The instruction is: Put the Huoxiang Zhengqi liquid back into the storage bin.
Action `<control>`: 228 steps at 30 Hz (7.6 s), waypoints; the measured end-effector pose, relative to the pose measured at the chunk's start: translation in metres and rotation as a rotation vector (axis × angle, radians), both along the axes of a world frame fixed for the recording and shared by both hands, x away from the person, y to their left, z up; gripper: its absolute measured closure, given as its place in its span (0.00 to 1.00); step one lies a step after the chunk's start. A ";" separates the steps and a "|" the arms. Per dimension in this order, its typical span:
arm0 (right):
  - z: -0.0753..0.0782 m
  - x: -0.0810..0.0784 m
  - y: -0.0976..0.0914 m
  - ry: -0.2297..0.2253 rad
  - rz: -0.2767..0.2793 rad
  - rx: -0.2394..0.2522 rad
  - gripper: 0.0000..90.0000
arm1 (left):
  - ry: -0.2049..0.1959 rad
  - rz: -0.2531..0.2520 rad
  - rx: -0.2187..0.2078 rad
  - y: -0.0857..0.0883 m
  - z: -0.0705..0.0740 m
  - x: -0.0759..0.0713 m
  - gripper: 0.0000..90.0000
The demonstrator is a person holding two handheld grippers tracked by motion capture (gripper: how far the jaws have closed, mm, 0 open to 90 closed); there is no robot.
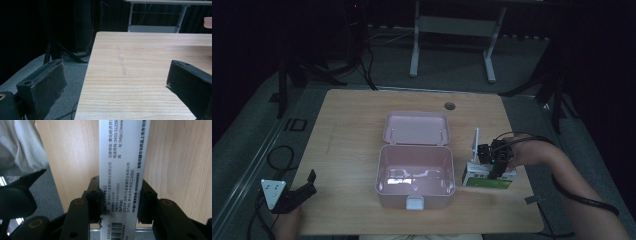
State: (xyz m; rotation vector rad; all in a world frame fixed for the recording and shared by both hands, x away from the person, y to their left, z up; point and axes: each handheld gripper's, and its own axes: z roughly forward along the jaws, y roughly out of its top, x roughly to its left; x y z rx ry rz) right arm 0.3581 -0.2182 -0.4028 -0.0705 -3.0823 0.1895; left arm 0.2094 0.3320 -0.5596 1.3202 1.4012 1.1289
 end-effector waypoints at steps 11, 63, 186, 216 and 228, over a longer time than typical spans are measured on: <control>0.028 -0.011 -0.008 -0.016 -0.039 -0.013 0.69 | -0.001 0.003 -0.005 0.000 0.000 0.000 0.03; 0.109 -0.033 0.095 -0.055 0.075 0.033 0.69 | -0.007 0.007 -0.015 0.002 0.000 -0.002 0.03; 0.063 0.006 0.094 -0.107 -0.071 0.384 0.32 | -0.017 0.006 -0.023 0.003 0.000 -0.003 0.03; -0.068 0.053 -0.007 -0.379 -0.488 0.656 0.13 | -0.012 0.004 -0.019 0.002 0.000 -0.002 0.03; -0.121 0.042 -0.029 -0.492 -0.611 0.793 0.13 | -0.014 0.004 -0.022 0.002 0.000 -0.002 0.03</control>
